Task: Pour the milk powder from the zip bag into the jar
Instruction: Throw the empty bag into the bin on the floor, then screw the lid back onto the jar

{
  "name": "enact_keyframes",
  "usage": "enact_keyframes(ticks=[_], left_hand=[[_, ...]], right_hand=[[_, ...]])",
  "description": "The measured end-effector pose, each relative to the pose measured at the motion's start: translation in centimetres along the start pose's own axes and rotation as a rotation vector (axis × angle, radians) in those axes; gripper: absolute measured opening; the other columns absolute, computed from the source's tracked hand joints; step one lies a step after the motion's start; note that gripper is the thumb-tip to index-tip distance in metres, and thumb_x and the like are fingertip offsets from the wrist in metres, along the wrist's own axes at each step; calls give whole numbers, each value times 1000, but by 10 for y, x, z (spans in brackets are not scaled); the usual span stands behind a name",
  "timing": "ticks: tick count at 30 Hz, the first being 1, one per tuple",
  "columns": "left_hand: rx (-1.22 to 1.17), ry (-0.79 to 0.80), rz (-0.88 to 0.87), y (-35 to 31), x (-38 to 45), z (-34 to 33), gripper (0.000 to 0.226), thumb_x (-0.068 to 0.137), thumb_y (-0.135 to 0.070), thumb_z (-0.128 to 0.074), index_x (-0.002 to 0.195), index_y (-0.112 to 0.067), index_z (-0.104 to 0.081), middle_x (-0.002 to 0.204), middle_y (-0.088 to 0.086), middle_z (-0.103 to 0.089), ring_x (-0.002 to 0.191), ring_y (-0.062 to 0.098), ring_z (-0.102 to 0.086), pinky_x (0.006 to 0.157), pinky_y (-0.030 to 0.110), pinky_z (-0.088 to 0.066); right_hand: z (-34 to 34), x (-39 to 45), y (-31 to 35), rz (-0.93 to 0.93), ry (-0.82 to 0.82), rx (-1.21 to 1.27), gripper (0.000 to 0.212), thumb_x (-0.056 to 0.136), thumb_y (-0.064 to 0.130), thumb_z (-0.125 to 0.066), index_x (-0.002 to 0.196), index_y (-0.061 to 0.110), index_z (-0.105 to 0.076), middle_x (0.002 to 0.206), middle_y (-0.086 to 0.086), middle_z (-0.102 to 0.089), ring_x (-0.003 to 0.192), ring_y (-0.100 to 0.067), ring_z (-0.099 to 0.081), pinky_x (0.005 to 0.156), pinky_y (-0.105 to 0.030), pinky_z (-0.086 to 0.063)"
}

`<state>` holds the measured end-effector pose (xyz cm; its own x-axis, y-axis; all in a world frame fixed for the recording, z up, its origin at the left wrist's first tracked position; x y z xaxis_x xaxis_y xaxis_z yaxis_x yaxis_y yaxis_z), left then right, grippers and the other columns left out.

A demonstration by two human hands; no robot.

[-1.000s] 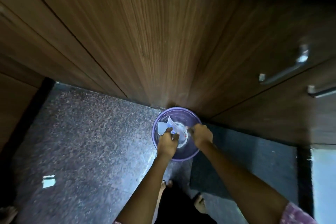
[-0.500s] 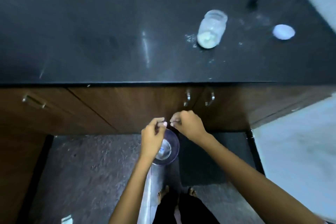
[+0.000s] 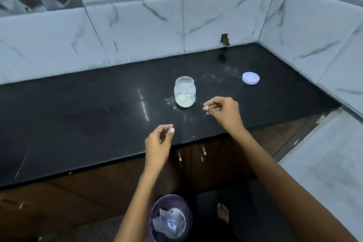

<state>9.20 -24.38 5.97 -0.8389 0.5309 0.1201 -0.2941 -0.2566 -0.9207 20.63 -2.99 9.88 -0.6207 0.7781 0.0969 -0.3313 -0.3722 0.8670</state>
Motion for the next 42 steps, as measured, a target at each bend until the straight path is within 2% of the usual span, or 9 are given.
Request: enact_keyframes(ticks=[4,11,13,15,17,22,30,36,42], left_hand=[[6,-31,29,-7,47,-33,14,91,-18,-63,102,-13,-71,92,-8,-71,87,5,-63,71,2,-42],[0,-113,101,2,113,-90,36,78,-22,-78,107,-29,-58,94,-19,-65,91,-3,-62,72,6,-45],[-27,-161,121,7,128,-99,55,69,-30,-83,114,-34,-52,100,-23,-63,95,-13,-59,76,4,-44],[-22,-198,163,14,140,-105,80,61,-39,-84,130,-27,-45,115,-16,-62,110,-1,-58,90,18,-47],[9,-233,195,19,151,-110,94,55,-45,-84,136,-27,-40,127,-9,-59,120,16,-54,99,36,-47],[72,-309,196,19,173,-112,75,48,-55,-86,114,-41,-53,109,-16,-66,108,16,-59,89,42,-53],[81,-210,126,-3,216,-162,71,44,-57,-87,104,-41,-54,96,-12,-67,95,12,-62,80,34,-53],[50,-156,104,-1,233,-185,74,45,-59,-84,110,-39,-55,101,-7,-66,98,12,-56,84,35,-51],[18,-161,78,2,236,-185,78,42,-61,-80,112,-36,-57,103,-6,-66,100,17,-56,89,43,-50]], right_hand=[[20,66,-17,49,-30,-51,11,84,20,-66,74,18,-71,68,-2,-72,68,-14,-69,75,-42,-58],[7,154,-47,36,107,-293,59,98,48,-35,67,11,-69,67,2,-70,70,-21,-67,70,-32,-49],[-1,171,-48,124,133,-391,49,97,40,-44,67,9,-68,72,-1,-71,72,-23,-67,70,-32,-50],[-11,182,-49,233,185,-459,19,89,30,-61,86,12,-66,88,0,-69,79,-20,-66,73,-33,-52],[-22,192,-53,281,257,-484,23,83,29,-69,102,17,-63,98,4,-67,84,-17,-66,75,-32,-52],[-34,214,-72,288,278,-494,28,88,36,-61,75,12,-65,87,2,-69,72,-17,-64,67,-31,-53],[1,250,-109,214,198,-589,6,87,20,-62,91,17,-66,100,1,-68,87,-21,-66,71,-33,-51],[58,264,-151,104,20,-783,20,91,24,-58,95,5,-65,108,-4,-57,96,-21,-57,62,-35,-51],[81,259,-175,6,-84,-952,29,85,21,-67,103,-2,-65,111,-17,-59,100,-33,-56,79,-41,-48]])
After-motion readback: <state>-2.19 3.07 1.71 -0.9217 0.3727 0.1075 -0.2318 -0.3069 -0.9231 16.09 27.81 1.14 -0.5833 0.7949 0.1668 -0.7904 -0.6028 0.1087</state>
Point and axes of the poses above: each hand's wrist, its own x-axis towards the middle knuckle, its own z-axis out of the back of the hand, y = z × x, the point moved 9 cm from there along x, towards the middle knuckle
